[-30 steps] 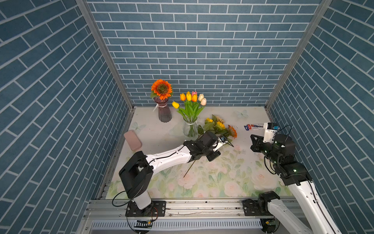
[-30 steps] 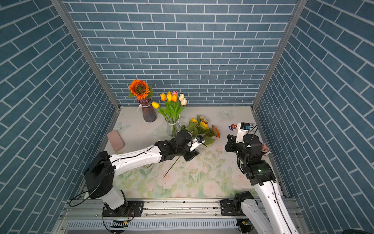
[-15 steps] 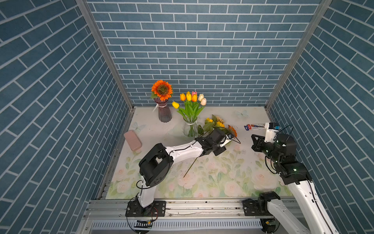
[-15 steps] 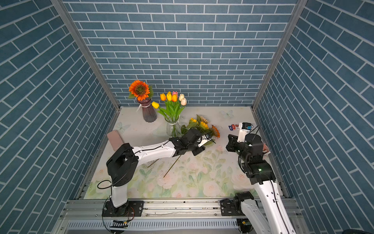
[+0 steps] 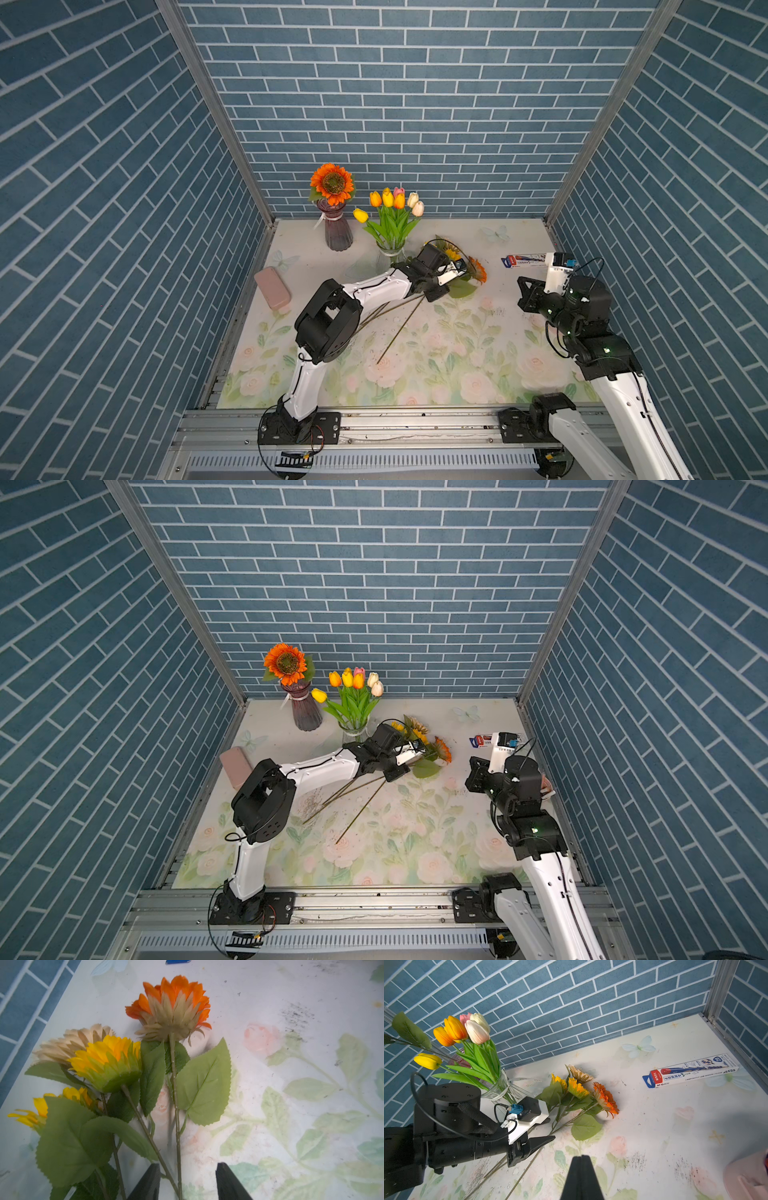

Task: Arrange the flowers in different vases according to their variety
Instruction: Pick up the flower at the center of the board.

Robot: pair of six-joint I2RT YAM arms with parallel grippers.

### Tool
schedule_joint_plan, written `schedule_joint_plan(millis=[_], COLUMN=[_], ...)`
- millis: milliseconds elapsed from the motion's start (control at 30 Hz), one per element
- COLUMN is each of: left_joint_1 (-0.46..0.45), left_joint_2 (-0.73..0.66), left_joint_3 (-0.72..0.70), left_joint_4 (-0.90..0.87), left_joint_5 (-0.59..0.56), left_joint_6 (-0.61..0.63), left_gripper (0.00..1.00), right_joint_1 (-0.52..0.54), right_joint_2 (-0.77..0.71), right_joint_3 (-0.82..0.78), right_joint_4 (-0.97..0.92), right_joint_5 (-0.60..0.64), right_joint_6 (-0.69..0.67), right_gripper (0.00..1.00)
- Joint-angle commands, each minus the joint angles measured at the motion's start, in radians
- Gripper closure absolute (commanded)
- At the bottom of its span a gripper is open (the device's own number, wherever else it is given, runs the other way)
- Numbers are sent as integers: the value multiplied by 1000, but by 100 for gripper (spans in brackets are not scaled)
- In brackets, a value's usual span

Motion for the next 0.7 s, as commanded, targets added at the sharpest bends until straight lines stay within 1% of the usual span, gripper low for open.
schedule_joint_plan(millis=[0, 200, 400, 667], left_joint_1=[-4, -4, -2, 12], left_joint_2=[38, 66, 86, 87], left_joint_3=[26, 21, 20, 24], left_joint_4=[-43, -44, -33, 14], left_joint_5=[52, 50, 2, -5], left_joint_6=[37, 57, 76, 72], left_gripper=[53, 54, 56, 58], right_joint_1=[-6, -6, -7, -6], right_joint_2=[6, 23, 48, 56], right_joint_3=[-6, -9, -18, -14], right_joint_4=[5, 19, 56, 55], right_joint_5=[-11, -36, -150, -161], right_joint_6=[-13, -12, -30, -47], right_gripper=[100, 100, 100, 100])
